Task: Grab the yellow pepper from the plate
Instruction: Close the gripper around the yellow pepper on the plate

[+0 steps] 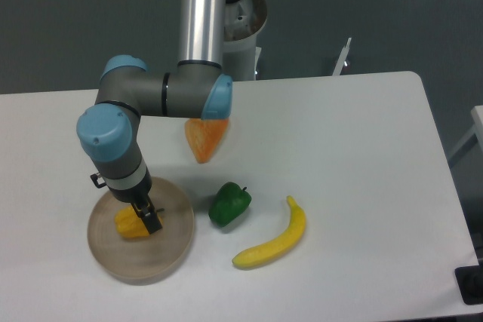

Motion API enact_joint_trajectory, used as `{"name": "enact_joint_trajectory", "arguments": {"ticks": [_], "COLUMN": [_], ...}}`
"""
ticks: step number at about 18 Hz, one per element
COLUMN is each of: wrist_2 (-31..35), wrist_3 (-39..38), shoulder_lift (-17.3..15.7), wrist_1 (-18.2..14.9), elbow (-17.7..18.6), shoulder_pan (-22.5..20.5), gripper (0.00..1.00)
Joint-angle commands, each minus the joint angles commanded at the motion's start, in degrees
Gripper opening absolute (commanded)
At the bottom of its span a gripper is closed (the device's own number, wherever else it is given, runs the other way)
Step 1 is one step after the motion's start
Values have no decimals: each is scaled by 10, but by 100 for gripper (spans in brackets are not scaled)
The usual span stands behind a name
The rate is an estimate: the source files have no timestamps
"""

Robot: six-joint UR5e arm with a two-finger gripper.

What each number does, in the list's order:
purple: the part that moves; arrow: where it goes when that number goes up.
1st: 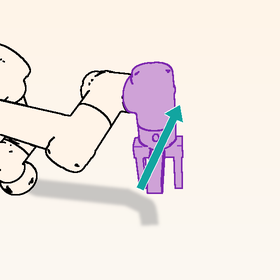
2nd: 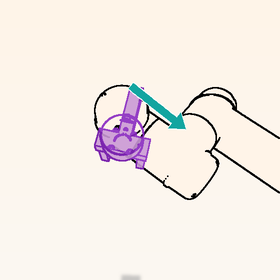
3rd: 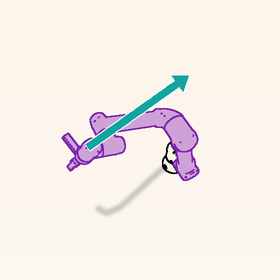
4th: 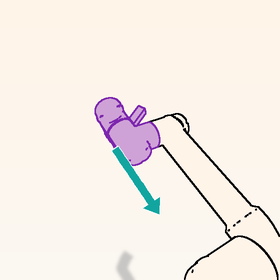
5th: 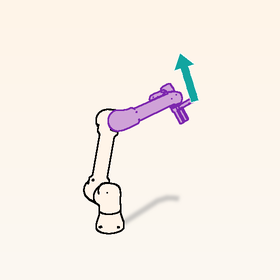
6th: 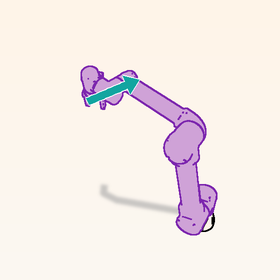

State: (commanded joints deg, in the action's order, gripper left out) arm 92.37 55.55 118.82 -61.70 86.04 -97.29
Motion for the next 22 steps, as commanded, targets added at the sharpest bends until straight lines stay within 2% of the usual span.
{"name": "enact_joint_trajectory", "arguments": {"ticks": [8,9,10,11,12,13,14,18,22], "wrist_2": [-4,-4,-4,-5,-6,-5,-2,0,-21], "wrist_3": [-19,-18,-18,-19,-19,-19,-19,-18,-18], "shoulder_lift": [27,29,28,27,26,26,23,-4,-40], "wrist_1": [3,3,3,2,2,2,2,-2,-4], "elbow": [-5,-8,-8,-8,-8,-8,-10,-30,-29], "shoulder_pan": [3,3,3,3,3,3,2,-4,-56], "gripper": [100,96,80,59,44,31,28,28,28]}}
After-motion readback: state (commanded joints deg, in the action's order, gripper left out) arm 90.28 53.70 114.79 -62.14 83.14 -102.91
